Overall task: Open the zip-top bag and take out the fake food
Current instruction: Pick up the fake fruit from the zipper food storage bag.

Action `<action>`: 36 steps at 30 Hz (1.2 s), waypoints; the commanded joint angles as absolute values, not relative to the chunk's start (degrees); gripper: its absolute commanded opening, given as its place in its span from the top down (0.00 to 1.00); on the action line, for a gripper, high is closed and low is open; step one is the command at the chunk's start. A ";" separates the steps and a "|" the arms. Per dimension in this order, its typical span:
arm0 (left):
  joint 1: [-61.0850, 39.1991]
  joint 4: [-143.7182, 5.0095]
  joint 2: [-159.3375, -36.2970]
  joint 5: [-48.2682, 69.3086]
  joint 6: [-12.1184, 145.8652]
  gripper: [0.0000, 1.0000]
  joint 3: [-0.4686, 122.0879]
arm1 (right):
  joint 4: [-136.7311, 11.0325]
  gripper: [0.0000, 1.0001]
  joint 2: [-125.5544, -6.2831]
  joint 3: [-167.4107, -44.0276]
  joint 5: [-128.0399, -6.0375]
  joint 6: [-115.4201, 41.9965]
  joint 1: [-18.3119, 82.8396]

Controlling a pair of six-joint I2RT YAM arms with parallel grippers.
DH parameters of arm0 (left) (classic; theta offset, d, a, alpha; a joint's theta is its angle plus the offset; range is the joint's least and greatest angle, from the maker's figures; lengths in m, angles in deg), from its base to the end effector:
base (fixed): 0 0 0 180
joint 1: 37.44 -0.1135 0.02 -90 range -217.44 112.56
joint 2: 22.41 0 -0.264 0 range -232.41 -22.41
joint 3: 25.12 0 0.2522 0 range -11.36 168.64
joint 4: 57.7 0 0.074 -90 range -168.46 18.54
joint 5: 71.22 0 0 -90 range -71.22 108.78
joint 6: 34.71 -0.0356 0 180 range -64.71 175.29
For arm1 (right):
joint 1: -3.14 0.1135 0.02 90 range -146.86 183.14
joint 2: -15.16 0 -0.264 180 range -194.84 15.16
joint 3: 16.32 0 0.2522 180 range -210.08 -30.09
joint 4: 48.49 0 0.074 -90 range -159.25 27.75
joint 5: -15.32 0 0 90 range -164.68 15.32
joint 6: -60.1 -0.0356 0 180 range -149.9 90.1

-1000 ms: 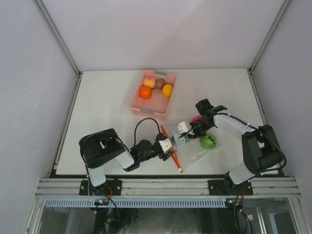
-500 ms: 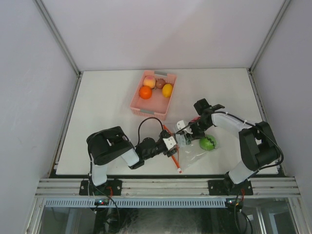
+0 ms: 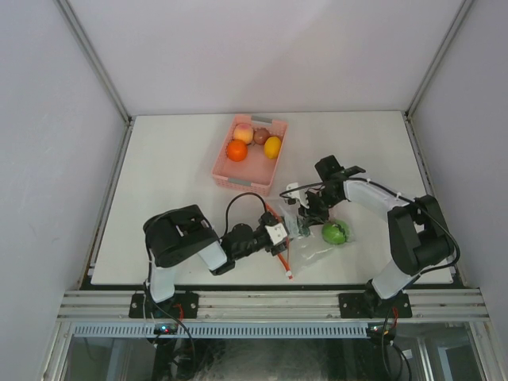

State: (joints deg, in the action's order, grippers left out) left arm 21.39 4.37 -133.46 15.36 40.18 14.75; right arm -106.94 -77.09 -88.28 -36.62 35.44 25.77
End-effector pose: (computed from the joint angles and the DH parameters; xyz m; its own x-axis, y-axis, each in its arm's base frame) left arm 0.1557 -0.2615 0.1038 0.1515 0.2523 -0.9557 0.8754 0.4148 0.2483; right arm 0.2563 0.1306 0.1898 -0.0014 -0.7758 -0.6309 -0.9954 -0.0591 0.0748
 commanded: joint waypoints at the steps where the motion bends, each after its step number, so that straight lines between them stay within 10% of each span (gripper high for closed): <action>1: 21.97 6.63 -134.25 12.19 39.46 0.21 16.62 | -100.24 0.75 -78.86 -90.59 -35.97 30.27 26.98; 10: 21.34 6.64 -134.53 11.58 38.59 0.17 16.65 | -106.34 0.82 -77.97 -91.62 -31.84 36.76 26.89; 24: 20.83 6.92 -133.51 10.17 38.85 0.17 15.36 | -110.23 0.62 -74.08 -92.92 -23.83 37.66 22.32; 36: 20.83 6.94 -133.57 11.44 38.77 0.15 15.50 | -101.56 0.94 -77.15 -92.14 -37.02 26.69 22.91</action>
